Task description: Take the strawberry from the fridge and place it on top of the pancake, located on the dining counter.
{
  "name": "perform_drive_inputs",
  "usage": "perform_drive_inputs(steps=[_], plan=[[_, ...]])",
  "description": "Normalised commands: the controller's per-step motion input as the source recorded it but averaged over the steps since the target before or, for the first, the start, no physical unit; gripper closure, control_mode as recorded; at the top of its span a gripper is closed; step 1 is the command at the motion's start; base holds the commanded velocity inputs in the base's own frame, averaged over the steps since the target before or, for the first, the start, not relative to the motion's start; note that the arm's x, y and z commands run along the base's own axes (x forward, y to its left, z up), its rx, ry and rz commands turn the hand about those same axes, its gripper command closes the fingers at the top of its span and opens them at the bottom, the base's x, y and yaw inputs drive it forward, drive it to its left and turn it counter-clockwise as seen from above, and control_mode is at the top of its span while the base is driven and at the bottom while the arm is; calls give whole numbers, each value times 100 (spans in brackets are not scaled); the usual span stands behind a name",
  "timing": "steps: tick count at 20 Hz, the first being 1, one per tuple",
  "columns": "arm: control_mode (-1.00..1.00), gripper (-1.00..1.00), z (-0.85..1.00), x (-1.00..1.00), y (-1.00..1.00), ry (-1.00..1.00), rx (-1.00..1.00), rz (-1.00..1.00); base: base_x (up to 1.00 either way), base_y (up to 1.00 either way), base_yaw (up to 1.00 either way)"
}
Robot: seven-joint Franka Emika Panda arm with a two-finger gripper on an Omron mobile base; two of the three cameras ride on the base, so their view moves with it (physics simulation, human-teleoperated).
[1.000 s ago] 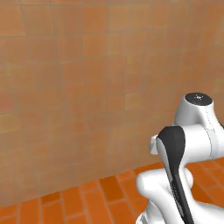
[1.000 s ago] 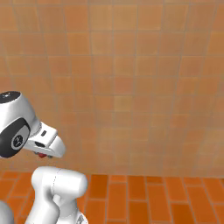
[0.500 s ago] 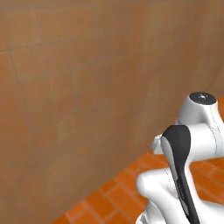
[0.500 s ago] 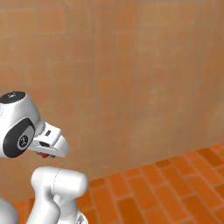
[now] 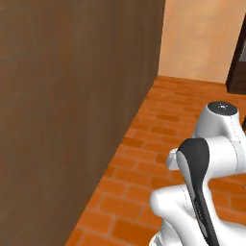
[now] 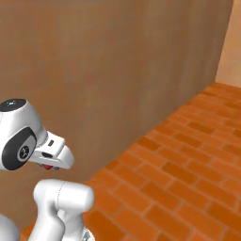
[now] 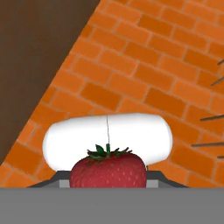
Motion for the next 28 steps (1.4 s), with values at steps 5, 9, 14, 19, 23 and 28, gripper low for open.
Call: perform_drive_inputs(steps=[5, 9, 14, 19, 23, 28], plan=[[100, 100, 0, 0, 0, 0, 0, 0, 64, 17, -79], [100, 100, 0, 0, 0, 0, 0, 0, 68, 20, -77], [100, 100, 0, 0, 0, 0, 0, 0, 74, 22, -75], [100, 100, 0, 0, 0, 0, 0, 0, 77, 22, -74], [100, 100, 0, 0, 0, 0, 0, 0, 53, 25, -84], [100, 100, 0, 0, 0, 0, 0, 0, 40, -13, -76]])
